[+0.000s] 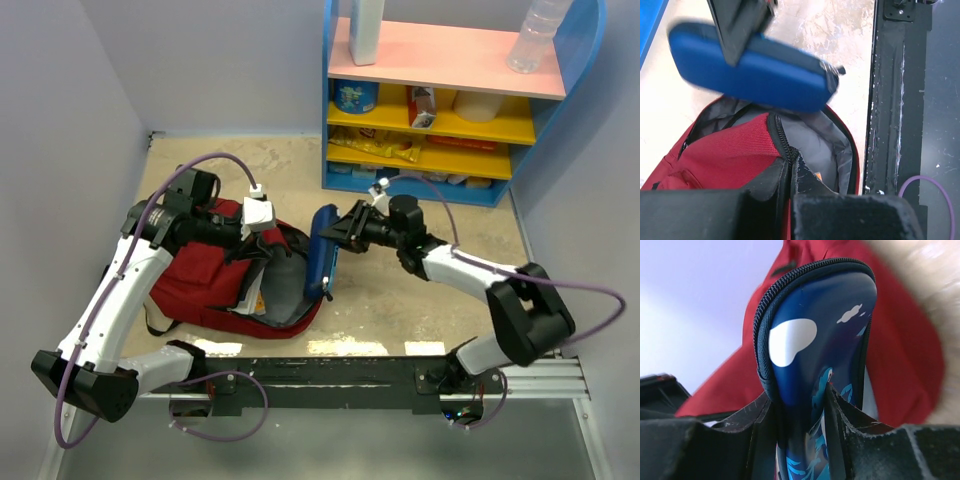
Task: Pack the student bag
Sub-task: Pick up the stationery from the center of the board, then place the stationery in the student bag, then zip the student bag at the center of the board.
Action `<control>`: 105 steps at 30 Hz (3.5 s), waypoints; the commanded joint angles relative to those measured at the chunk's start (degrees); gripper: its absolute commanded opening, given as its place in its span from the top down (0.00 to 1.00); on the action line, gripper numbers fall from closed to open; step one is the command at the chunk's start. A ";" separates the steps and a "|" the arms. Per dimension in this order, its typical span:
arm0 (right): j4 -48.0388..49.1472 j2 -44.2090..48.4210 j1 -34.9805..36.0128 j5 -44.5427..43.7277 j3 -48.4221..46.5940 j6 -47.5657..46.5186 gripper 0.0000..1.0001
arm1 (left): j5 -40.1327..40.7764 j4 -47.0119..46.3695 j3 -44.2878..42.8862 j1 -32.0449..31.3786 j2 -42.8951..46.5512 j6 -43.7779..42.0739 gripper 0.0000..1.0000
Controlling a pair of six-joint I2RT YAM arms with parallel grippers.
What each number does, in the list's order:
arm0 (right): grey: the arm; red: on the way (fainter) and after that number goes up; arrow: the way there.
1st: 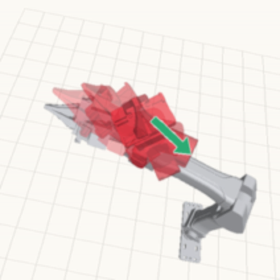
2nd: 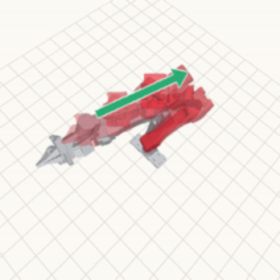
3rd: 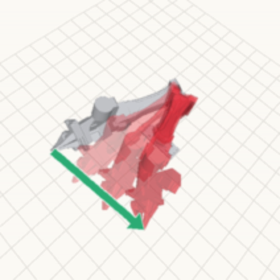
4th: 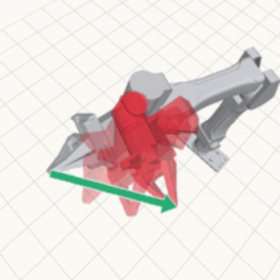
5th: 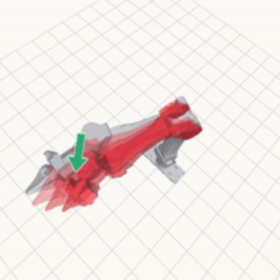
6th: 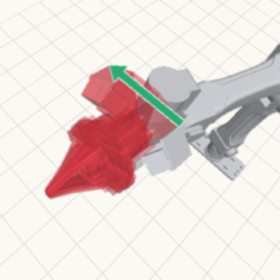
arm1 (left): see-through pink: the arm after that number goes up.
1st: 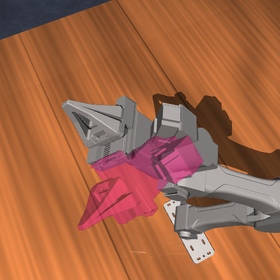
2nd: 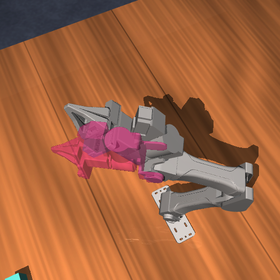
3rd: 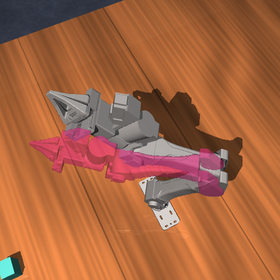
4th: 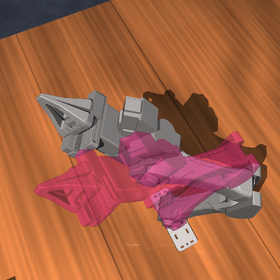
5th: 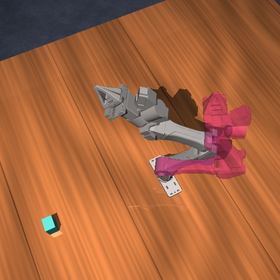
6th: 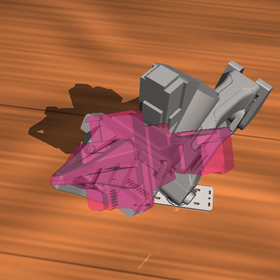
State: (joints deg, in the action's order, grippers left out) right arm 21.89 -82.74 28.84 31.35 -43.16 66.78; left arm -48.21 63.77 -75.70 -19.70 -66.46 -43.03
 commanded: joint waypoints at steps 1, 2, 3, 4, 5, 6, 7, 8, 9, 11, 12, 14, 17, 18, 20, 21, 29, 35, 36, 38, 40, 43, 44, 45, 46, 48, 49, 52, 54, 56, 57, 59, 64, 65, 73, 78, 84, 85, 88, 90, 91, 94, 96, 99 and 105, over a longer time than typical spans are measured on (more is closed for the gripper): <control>29.57 -5.74 4.28 7.75 0.18 7.83 0.63 | -1.54 -3.21 -3.66 -0.42 0.19 1.19 1.00; 29.18 -6.72 6.30 7.84 -2.00 7.23 0.63 | -1.37 -3.12 -3.75 -0.51 0.27 1.10 1.00; 27.00 -7.78 7.10 7.67 -3.32 5.83 0.61 | -1.19 -3.04 -3.84 -0.51 0.36 1.19 1.00; 23.50 -8.57 7.89 7.41 -4.29 3.03 0.58 | -0.84 -2.95 -3.93 -0.42 0.45 1.28 1.00; 21.63 -10.32 9.03 6.88 -5.61 2.13 0.50 | -0.84 -2.86 -4.01 -0.42 0.54 1.28 1.00; 19.53 -11.21 9.21 6.36 -5.97 1.34 0.46 | -0.66 -2.77 -4.02 -0.42 0.71 1.28 1.00; 19.07 -12.00 9.39 6.09 -5.89 1.42 0.42 | -0.66 -2.77 -4.02 -0.42 0.71 1.28 1.00; 17.68 -13.31 9.57 5.39 -5.80 1.16 0.35 | -0.66 -2.68 -3.93 -0.42 0.71 1.45 1.00; 12.18 -13.59 9.48 4.86 -6.06 0.02 0.32 | -0.57 -2.60 -3.84 -0.51 0.71 1.28 1.00; 2.25 -13.68 9.48 0.65 -8.42 -6.11 0.27 | -0.66 -2.60 -3.67 -0.42 0.71 1.28 1.00; -2.77 -13.59 9.57 -0.84 -9.22 -8.75 0.27 | -0.57 -2.60 -3.66 -0.51 0.71 1.19 1.00; -15.43 -13.24 9.57 -6.99 -11.93 -15.08 0.26 | -0.75 -2.68 -3.49 -0.42 0.71 1.10 1.00; -27.66 -11.05 9.83 -17.50 -13.70 -21.24 0.25 | -1.10 -2.68 -3.40 -0.42 0.45 1.19 1.00; -30.65 -9.21 9.92 -19.12 -13.80 -22.82 0.26 | -1.28 -2.68 -3.31 -0.51 0.36 1.19 1.00; -32.17 -6.92 10.62 -23.68 -13.45 -23.19 0.31 | -1.45 -2.95 -3.23 -0.42 0.36 1.36 1.00; -32.78 -5.26 10.97 -24.32 -13.45 -23.45 0.33 | -1.45 -3.03 -3.22 -0.51 0.28 1.37 1.00; -31.65 -4.71 22.47 -29.33 -18.10 -23.89 0.70 | -1.80 -3.30 -4.37 -0.42 0.19 2.51 1.00; -19.11 -5.06 28.55 -27.40 -11.87 -19.42 0.98 | -1.19 -2.86 -4.63 -0.42 0.27 2.59 1.00; -14.73 -5.32 28.64 -26.62 -10.91 -18.11 0.98 | -1.28 -2.86 -4.54 -0.42 0.27 2.51 1.00; -12.49 -7.59 29.08 -26.26 -9.84 -16.96 0.97 | -1.36 -2.77 -4.45 -0.42 0.19 2.51 1.00; -14.41 -10.58 29.08 -26.60 -12.28 -16.69 0.99 | -1.36 -2.77 -4.63 -0.42 0.10 2.51 1.00; -22.20 -16.12 29.17 -29.57 -18.50 -16.86 1.00 | -1.28 -2.51 -4.89 -0.42 0.19 2.51 1.00; -28.42 -17.36 29.25 -36.03 -21.07 -16.77 1.00 | -1.10 -2.25 -4.89 -0.51 0.27 2.51 1.00; -38.92 -19.28 29.26 -39.84 -23.27 -15.82 1.00 | -0.84 -2.07 -4.81 -0.42 0.36 2.25 1.00; -41.64 -19.30 29.26 -41.53 -26.16 -16.42 1.00 | -0.66 -2.07 -4.46 -0.42 0.45 2.24 1.00; -44.99 -17.55 29.61 -45.13 -26.72 -16.95 1.00 | -0.49 -2.51 -3.76 -0.42 0.63 1.98 1.00; -44.13 -14.06 29.61 -45.07 -25.50 -17.56 1.00 | -0.49 -3.03 -3.06 -0.42 0.54 1.98 1.00; -37.29 -4.24 29.70 -44.98 -19.45 -18.97 0.95 | -0.92 -4.35 -2.09 -0.42 0.10 2.59 1.00; -32.88 -0.42 29.78 -45.06 -15.92 -20.46 0.93 | -1.19 -5.40 -1.38 -0.51 -0.08 3.38 1.00; -35.84 1.35 29.78 -45.24 -16.34 -21.95 0.92 | -1.19 -7.77 0.02 -0.51 -0.60 4.35 1.00; -36.13 1.70 30.30 -45.07 -16.69 -22.83 0.92 | -0.93 -8.39 0.38 -0.51 -0.87 4.70 1.00; -33.25 4.67 31.71 -44.45 -15.74 -25.63 0.90 | -1.10 -9.36 0.56 -0.51 -2.00 5.58 1.00; -26.55 11.98 36.98 -44.19 -11.86 -29.60 0.75 | -3.03 -9.02 1.17 -0.69 -3.24 6.38 0.92; -25.94 12.77 38.12 -44.27 -12.12 -32.04 0.73 | -2.77 -8.40 1.26 -0.69 -3.50 5.85 0.86; -28.66 4.44 51.66 -46.55 -19.24 -40.85 0.54 | -0.84 -6.99 4.33 -0.69 -0.17 5.14 0.73; -31.03 -3.03 55.01 -52.09 -24.42 -45.95 0.51 | 0.48 -4.45 5.04 -0.60 1.32 3.30 0.57; -28.03 -6.55 54.92 -53.41 -26.44 -52.98 0.50 | 4.87 2.23 2.84 2.90 6.33 -1.61 0.46; -28.48 -7.08 54.92 -53.76 -27.41 -53.86 0.50 | 5.22 4.33 3.01 4.05 7.38 -2.93 0.44; -30.94 -9.72 54.83 -55.43 -30.93 -55.79 0.49 | 6.45 7.67 5.12 9.14 8.36 -7.76 0.41; -31.21 -11.56 54.39 -55.53 -32.16 -56.94 0.49 | 7.16 9.26 6.87 11.17 8.27 -10.23 0.39; -30.77 -12.09 54.31 -55.18 -32.17 -57.20 0.49 | 7.33 10.40 7.23 11.44 8.10 -10.76 0.31; -29.62 -13.67 53.60 -53.24 -32.34 -57.91 0.48 | 6.99 9.54 7.41 11.71 8.45 -9.89 0.16; -30.15 -14.90 53.16 -52.80 -32.78 -58.17 0.48 | 6.90 8.57 6.28 11.79 8.62 -8.57 0.14; -30.59 -15.43 52.55 -52.54 -33.04 -58.17 0.47 | 6.99 8.83 4.69 12.32 8.36 -8.30 0.04; -29.89 -16.84 50.35 -50.96 -33.66 -57.47 0.48 | 8.57 11.55 6.35 13.29 8.62 -11.81 0.04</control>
State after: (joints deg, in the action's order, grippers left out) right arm -9.89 -99.09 82.30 -19.64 -73.49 8.14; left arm -37.80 70.04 -68.99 -6.59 -59.02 -50.89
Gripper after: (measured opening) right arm 0.524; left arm 0.956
